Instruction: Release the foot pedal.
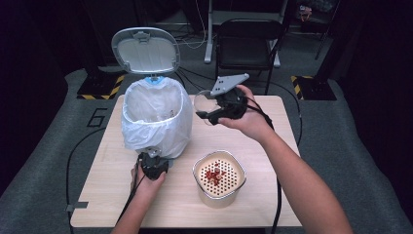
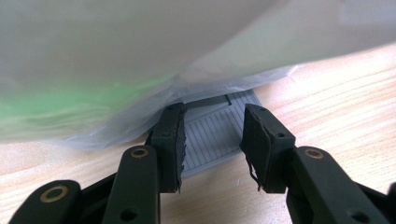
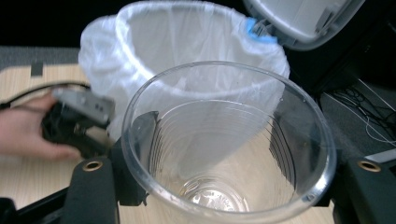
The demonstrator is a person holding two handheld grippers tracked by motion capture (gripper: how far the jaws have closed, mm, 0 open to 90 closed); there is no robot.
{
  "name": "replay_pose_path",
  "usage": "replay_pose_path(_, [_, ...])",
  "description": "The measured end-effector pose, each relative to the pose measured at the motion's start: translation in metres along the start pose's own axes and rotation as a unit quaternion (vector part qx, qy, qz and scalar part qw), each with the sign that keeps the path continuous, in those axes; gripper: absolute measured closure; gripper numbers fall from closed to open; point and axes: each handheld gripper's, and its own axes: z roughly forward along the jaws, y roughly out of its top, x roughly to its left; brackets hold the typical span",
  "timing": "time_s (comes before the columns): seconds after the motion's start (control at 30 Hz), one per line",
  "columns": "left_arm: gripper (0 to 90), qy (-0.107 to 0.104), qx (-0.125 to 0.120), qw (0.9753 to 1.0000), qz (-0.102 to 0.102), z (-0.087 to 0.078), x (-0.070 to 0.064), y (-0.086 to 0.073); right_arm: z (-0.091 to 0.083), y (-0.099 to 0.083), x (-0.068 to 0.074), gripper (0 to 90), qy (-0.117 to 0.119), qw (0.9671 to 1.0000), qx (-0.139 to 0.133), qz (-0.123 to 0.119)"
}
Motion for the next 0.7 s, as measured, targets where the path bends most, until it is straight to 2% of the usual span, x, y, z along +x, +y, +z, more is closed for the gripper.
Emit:
replay_pose_path(0.27, [59.0,0.002,0.004,1.0,-0.006,-0.001,-0.001,0.0,0.01,0.038,-0.007,32.3,0.019,0.9992,-0.014,0.032])
replay_pose_path(0.33, [59.0,0.002,0.006,1.0,-0.005,-0.001,0.0,0.0,0.017,0.046,-0.01,31.9,0.028,0.9981,-0.028,0.046])
replay_pose_path(0.37, [59.0,-0.004,0.003,1.0,-0.001,-0.001,0.0,0.0,0.019,0.048,-0.01,31.8,0.03,0.9979,-0.028,0.049])
replay_pose_path(0.43, [59.0,0.001,0.005,1.0,-0.007,-0.001,-0.001,0.0,0.024,0.053,-0.011,31.6,0.029,0.9979,-0.027,0.051])
replay_pose_path(0.7, [59.0,0.001,0.005,1.0,-0.006,-0.001,-0.001,0.0,0.042,0.068,-0.015,30.9,0.038,0.9954,-0.036,0.08])
